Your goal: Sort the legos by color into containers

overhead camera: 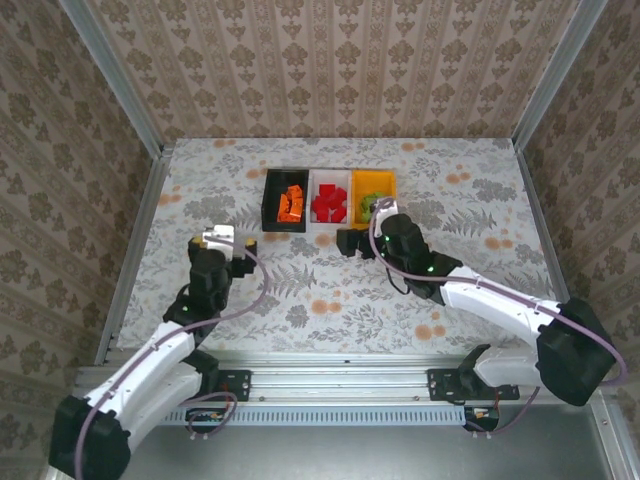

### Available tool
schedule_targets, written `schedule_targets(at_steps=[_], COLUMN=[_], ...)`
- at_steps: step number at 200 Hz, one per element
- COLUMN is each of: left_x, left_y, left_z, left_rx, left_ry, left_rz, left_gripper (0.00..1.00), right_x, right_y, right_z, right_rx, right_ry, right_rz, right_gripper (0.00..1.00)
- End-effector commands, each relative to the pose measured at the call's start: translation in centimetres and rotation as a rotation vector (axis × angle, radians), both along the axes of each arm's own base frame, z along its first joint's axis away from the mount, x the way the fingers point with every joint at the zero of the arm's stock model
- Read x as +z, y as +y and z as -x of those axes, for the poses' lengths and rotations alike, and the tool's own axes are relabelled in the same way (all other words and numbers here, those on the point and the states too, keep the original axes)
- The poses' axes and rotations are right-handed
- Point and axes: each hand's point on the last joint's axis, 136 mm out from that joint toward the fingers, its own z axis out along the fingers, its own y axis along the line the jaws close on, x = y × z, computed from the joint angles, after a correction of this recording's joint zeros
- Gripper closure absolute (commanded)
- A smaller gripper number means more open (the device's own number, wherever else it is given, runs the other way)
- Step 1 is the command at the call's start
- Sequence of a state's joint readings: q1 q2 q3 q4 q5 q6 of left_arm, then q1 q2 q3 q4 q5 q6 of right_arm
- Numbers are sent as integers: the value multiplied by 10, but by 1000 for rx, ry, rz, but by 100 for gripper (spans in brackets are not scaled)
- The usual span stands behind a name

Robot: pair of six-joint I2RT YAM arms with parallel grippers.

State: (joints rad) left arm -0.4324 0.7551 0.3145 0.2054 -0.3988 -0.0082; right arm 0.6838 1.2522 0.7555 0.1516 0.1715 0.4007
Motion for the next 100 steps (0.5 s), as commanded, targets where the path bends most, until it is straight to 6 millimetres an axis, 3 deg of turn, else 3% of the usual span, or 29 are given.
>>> schedule_targets(at_steps=[1, 22, 48, 57, 76, 100], left_x=[35, 11, -23, -38, -42, -48], left_y=[7, 38, 67, 69, 66, 67], left_z=[-13, -25, -40, -47, -63, -78], left_rx=[-58, 29, 91, 83, 33, 33], left_ry=[-195, -153, -104, -64, -38, -21], left_rz=[-37, 5, 94, 92, 122, 119], left_gripper=[0, 0, 0, 0, 0, 0], right_x=[24, 52, 46, 40, 29, 28], right_y=[-6, -38, -54, -53, -62, -89], right_z=[12, 10, 0, -1, -5, -7], right_rx=[31, -109, -164, -152, -199, -324], right_ry=[-97, -257, -290, -269, -250, -287], right_rz=[-7, -56, -3, 43, 91, 143], right_gripper=[0, 0, 0, 0, 0, 0])
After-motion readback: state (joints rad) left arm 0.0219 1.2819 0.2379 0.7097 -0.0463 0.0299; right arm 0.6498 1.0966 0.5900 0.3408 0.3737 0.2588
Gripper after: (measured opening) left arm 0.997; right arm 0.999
